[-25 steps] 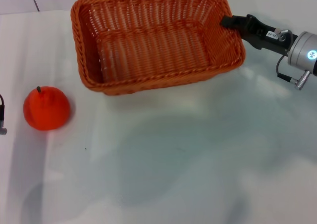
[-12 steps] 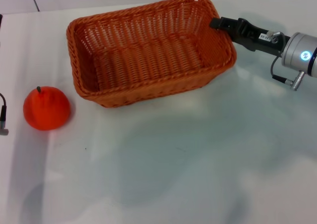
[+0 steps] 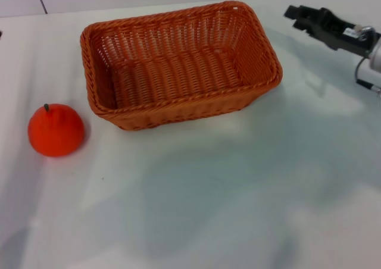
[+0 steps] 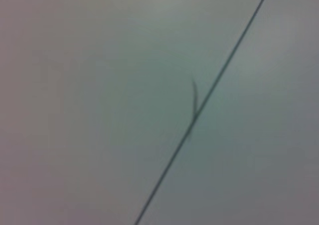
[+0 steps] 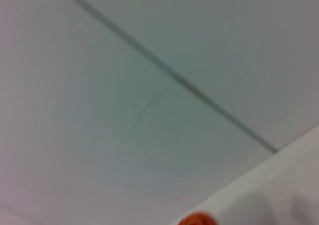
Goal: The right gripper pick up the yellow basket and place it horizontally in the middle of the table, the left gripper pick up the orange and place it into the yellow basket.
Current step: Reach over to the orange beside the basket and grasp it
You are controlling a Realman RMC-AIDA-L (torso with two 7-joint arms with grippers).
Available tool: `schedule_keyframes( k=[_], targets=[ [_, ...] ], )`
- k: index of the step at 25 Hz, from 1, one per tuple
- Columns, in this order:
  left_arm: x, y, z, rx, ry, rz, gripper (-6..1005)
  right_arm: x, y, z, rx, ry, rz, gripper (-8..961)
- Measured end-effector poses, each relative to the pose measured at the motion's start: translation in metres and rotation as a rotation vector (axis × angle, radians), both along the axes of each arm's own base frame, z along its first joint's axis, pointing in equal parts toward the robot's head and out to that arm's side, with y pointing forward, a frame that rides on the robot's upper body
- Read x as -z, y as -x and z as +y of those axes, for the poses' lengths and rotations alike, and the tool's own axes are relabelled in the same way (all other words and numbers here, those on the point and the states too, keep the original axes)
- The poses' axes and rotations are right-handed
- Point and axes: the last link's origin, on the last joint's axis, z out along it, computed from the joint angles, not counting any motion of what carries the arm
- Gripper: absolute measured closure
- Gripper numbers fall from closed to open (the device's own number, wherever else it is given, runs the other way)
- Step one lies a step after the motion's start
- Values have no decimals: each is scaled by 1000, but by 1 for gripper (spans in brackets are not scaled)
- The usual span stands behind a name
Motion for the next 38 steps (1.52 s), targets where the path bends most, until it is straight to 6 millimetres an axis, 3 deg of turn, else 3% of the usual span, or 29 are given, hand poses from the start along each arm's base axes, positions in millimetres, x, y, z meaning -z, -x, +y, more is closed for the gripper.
schedule_keyframes(
  k=[8, 15, 25, 38],
  targets=[
    [-33, 21, -30, 173, 237, 112, 76, -33, -18, -4, 21, -67, -10, 497],
    [-29, 34, -48, 196, 491, 334, 76, -55, -28, -6, 51, -137, 11, 497],
    [-5, 55, -48, 76, 569, 485, 77, -51, -19, -1, 37, -136, 31, 497],
    [15, 43, -26, 102, 555, 545, 90, -37, -18, -5, 51, -121, 53, 496]
  ],
)
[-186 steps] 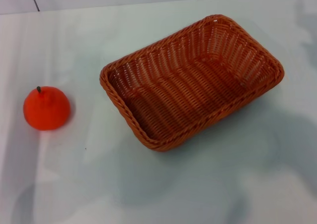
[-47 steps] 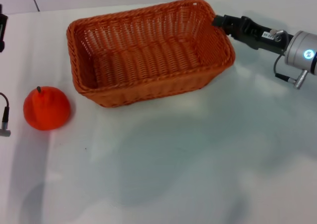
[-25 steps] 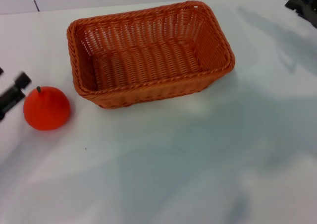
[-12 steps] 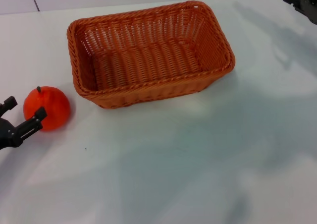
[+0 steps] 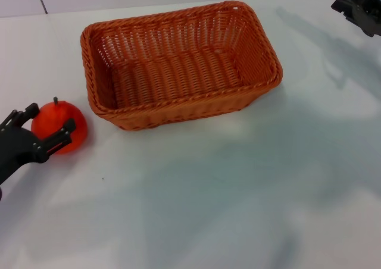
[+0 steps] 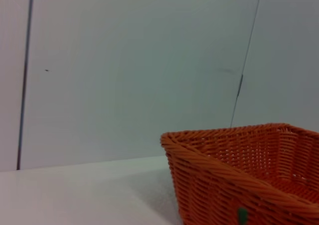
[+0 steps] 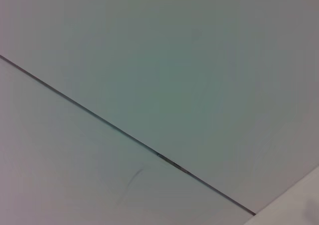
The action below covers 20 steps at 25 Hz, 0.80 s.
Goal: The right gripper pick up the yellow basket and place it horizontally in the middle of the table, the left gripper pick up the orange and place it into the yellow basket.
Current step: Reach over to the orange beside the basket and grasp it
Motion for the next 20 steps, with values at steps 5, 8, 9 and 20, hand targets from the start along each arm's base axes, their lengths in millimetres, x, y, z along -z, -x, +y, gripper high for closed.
schedule_keyframes(
  k=[5, 8, 9, 20],
  targets=[
    [5, -1, 11, -20, -8, 25, 108, 0, -1, -2, 4, -2, 5, 496],
    [6, 2, 14, -42, -17, 42, 119, 1, -1, -2, 4, -1, 10, 496],
    [6, 3, 14, -49, -20, 47, 122, 1, -2, -3, 5, -1, 10, 496],
    [2, 2, 16, -53, -78, 21, 456, 2, -5, -4, 14, 0, 6, 496]
  ],
)
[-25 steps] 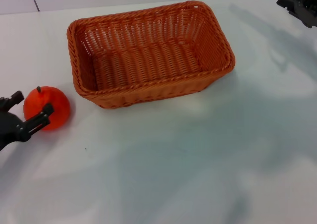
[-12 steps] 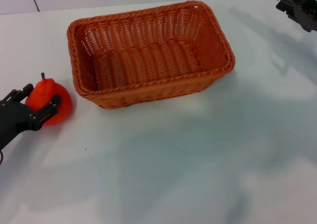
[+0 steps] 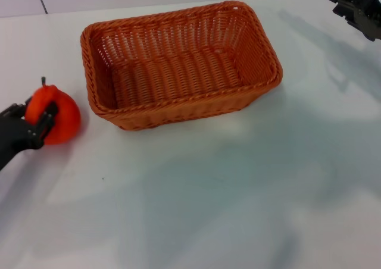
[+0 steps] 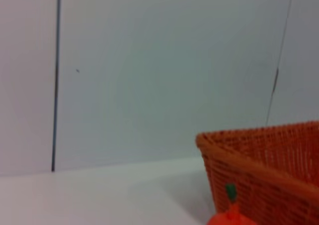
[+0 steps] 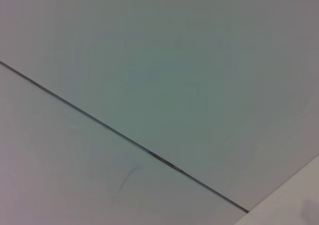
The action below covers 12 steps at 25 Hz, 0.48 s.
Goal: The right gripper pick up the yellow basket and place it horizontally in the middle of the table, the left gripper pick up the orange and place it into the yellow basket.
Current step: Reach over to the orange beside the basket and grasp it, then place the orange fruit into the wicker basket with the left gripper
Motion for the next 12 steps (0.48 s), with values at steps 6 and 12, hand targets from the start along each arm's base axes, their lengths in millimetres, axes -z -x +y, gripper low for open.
schedule_keyframes(
  k=[6, 12],
  targets=[
    [-26, -4, -1, 1, -164, -151, 578, -3, -3, -1, 13, -13, 6, 496],
    [-35, -36, 16, 108, -207, -335, 661, -1, -5, -3, 18, -19, 10, 496]
  ],
)
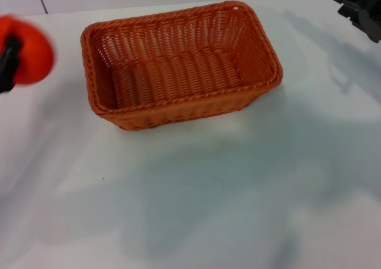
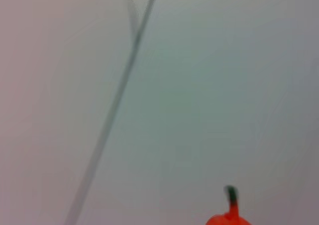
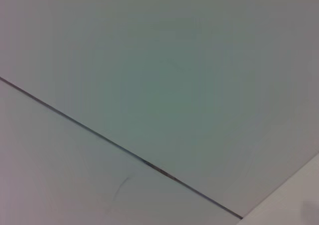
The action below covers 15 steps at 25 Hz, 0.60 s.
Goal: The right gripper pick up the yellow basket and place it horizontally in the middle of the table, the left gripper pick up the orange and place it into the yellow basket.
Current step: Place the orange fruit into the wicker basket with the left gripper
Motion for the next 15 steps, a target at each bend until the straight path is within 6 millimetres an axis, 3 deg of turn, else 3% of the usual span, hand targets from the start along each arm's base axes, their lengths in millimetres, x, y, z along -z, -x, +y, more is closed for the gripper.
schedule_keyframes(
  k=[7, 10, 15],
  targets=[
    [41, -66, 52, 136, 185, -14, 715, 10, 5, -1, -27, 21, -9, 496],
    [54, -76, 67, 99, 242, -7, 676, 12, 7, -2, -38, 27, -6, 496],
    [60, -77, 69, 77, 260, 1, 563, 14, 2, -9, -27, 31, 0, 496]
  ],
)
